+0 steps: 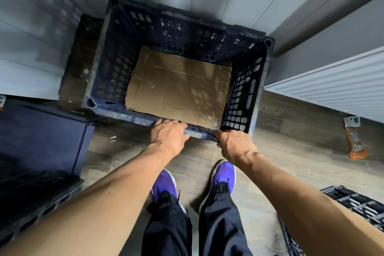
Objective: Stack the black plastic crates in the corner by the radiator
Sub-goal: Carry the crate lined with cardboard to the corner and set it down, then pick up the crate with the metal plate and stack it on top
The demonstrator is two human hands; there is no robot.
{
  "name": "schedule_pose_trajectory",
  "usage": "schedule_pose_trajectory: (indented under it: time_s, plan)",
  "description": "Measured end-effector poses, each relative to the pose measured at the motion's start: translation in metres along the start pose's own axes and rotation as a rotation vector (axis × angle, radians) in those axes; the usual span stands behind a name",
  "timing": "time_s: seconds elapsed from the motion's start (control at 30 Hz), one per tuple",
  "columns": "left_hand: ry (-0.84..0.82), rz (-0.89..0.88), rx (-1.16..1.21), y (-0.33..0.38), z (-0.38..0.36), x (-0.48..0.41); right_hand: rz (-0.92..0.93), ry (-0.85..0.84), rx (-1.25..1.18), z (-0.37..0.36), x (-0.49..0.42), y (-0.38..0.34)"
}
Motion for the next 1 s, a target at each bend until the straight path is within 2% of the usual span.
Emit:
schedule_pose_trajectory:
  time_s: [0.17, 0.37, 0.7, 1.0]
  plan:
    - [0.035, -0.026, 0.082, 0.005, 0.004, 0.024, -0.046, 0.028, -0.049, -0.001, 0.019, -0.005]
    - [0.033, -0.094, 0.178, 0.034, 0.044, 0.053, -0.112, 0.069, -0.141, 0.015, 0.048, -0.01]
    - [-0.096, -0.296, -0.131, 0.1, 0.065, 0.146, -0.334, 0.131, -0.47, 0.043, 0.184, 0.001]
    - [-0.111, -0.518, -0.287, 0.188, 0.027, 0.267, -0.538, 0.168, -0.672, -0.022, 0.34, 0.012]
Point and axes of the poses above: each hand's wrist, its own x-axis away from the middle knuckle, its own z-axis out of the back of the hand, y = z × x, the point moved 8 cm from there along -x, towards the middle knuckle, and after that the axes turned 2 degrees about y, right-handed, at the moved point
